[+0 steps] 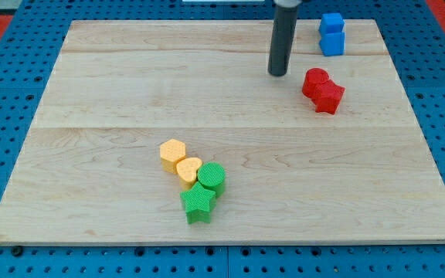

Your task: Separate the red circle and red star from each other

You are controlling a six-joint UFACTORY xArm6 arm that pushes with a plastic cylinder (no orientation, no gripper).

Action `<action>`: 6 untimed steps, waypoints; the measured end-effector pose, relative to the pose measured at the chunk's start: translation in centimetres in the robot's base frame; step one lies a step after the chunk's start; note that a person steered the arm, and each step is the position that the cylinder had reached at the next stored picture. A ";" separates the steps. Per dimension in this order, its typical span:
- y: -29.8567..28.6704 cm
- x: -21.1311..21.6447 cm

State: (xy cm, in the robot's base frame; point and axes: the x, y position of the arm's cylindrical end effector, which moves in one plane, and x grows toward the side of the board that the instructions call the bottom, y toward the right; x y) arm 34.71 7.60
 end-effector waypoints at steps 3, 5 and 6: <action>5.6 4.6; 7.8 1.4; 9.5 0.6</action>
